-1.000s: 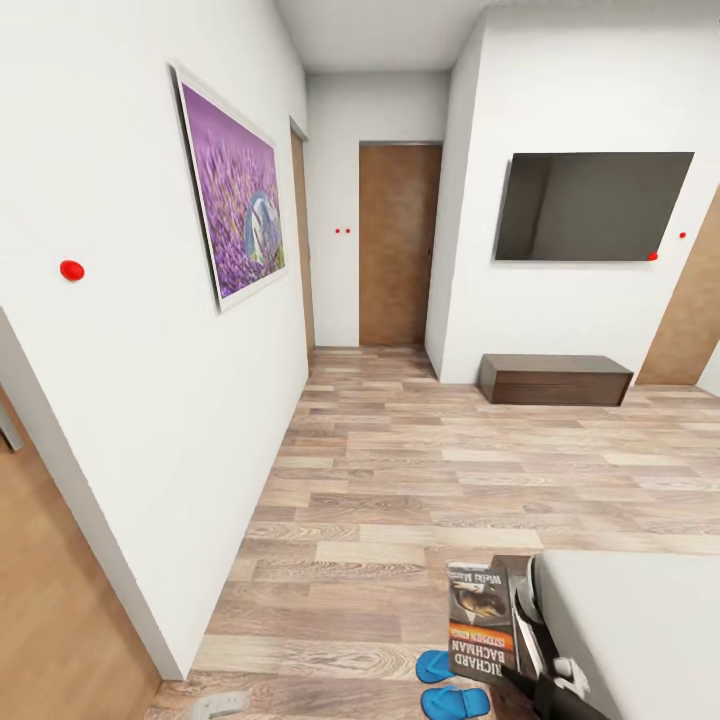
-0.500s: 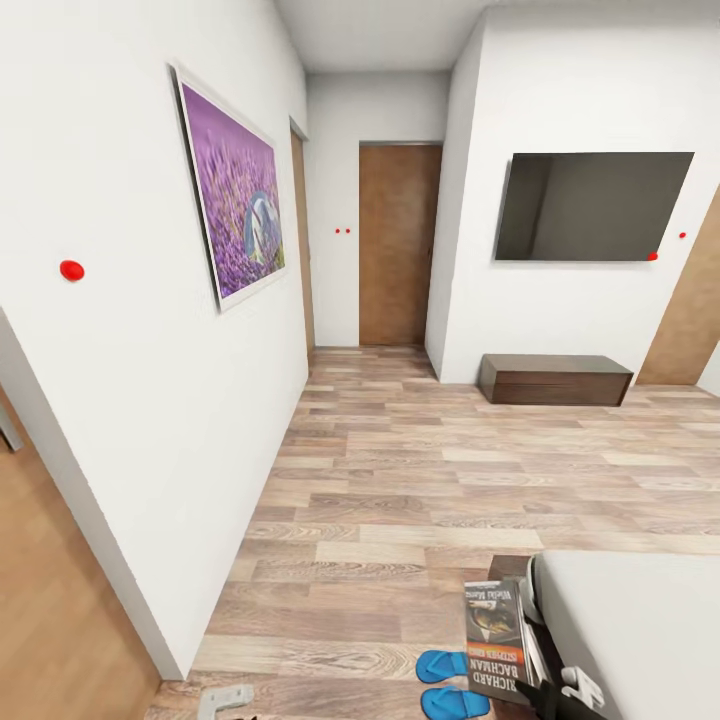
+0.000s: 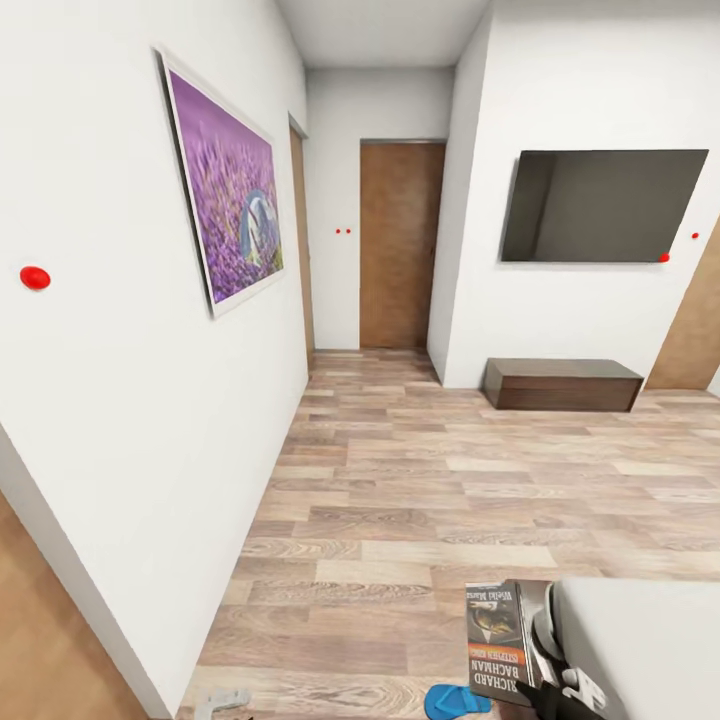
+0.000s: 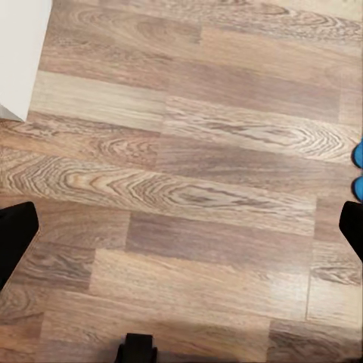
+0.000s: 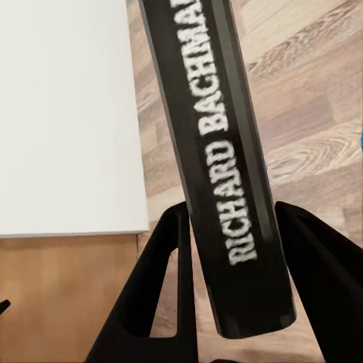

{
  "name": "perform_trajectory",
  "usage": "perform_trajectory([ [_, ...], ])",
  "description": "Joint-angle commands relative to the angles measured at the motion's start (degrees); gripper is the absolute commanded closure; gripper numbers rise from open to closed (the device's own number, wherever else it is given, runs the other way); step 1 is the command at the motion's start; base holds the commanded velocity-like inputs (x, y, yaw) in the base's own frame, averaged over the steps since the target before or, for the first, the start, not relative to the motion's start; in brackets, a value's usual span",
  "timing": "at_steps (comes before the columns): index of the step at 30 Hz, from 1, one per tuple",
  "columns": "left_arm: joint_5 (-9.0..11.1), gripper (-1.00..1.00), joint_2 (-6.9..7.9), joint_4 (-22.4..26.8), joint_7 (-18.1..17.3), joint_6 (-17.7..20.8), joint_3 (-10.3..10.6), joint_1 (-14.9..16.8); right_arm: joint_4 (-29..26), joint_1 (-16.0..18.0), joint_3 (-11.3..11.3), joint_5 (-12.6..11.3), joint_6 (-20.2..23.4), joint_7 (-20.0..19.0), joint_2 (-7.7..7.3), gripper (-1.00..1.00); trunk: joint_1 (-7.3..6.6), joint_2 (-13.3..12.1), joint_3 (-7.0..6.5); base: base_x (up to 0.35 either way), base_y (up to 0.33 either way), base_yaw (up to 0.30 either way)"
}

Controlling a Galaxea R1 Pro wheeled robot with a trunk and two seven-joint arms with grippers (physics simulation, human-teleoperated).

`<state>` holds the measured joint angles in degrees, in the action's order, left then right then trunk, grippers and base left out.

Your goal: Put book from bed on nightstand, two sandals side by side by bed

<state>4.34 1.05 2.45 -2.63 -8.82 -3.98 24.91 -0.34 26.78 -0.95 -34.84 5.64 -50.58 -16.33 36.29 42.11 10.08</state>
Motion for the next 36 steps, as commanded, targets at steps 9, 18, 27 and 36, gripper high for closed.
perform_trajectory([
  [9,0.4,-1.0,0.0,-0.1,-0.3,-0.1,-0.4,0.1,0.1,0.0,0.0,-0.6,0.6,-0.2,-0.02,1.0,0.04,0.1,0.08,0.224,0.236,0.0],
  [18,0.5,-1.0,0.0,-0.1,-0.3,-0.1,-0.4,0.1,0.1,0.0,0.0,-0.6,0.6,-0.3,-0.07,1.0,0.04,0.1,0.08,0.151,0.173,0.0],
  [27,0.5,-1.0,0.0,-0.1,-0.3,-0.1,-0.4,0.1,0.1,0.0,0.0,-0.6,0.6,-0.2,-0.13,1.0,0.04,0.1,0.08,0.145,0.01,0.0],
  [36,0.4,-1.0,-0.03,-0.1,-0.3,-0.1,-0.3,0.1,0.1,0.0,0.0,-0.6,0.6,-0.2,-0.06,1.0,0.04,0.1,0.08,0.326,0.024,0.0],
])
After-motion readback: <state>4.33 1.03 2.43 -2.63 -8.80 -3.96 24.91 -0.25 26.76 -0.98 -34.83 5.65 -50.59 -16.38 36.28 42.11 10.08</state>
